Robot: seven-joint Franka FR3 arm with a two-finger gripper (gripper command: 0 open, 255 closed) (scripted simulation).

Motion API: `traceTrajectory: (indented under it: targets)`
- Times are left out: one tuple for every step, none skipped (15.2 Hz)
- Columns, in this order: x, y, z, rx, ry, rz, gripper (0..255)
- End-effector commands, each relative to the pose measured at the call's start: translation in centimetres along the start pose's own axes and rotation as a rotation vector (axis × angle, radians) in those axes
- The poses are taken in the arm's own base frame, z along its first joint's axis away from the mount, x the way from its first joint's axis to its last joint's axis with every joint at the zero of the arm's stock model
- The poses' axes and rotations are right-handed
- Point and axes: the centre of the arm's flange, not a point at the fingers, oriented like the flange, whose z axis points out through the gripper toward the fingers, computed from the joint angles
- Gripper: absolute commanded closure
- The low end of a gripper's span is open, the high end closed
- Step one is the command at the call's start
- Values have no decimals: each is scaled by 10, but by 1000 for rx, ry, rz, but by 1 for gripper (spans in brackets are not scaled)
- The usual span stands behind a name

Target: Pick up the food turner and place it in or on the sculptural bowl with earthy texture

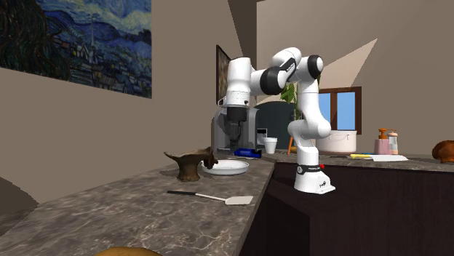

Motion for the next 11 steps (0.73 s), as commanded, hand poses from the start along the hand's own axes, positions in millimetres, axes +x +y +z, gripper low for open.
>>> traceTrajectory:
  targets:
    - [10,-18,13,2,0,37,0]
    - [16,-28,20,3,0,54,0]
    - [21,-37,27,4,0,71,0]
    - [27,-46,34,5,0,88,0]
    - [33,-56,41,6,0,105,0]
    - [40,-65,48,7,0,122,0]
    - [46,-74,55,8,0,139,0]
    - [53,-83,62,9,0,156,0]
    - [60,-91,69,9,0,173,0]
    - [67,-100,76,10,1,190,0]
    - [74,-109,83,11,1,207,0]
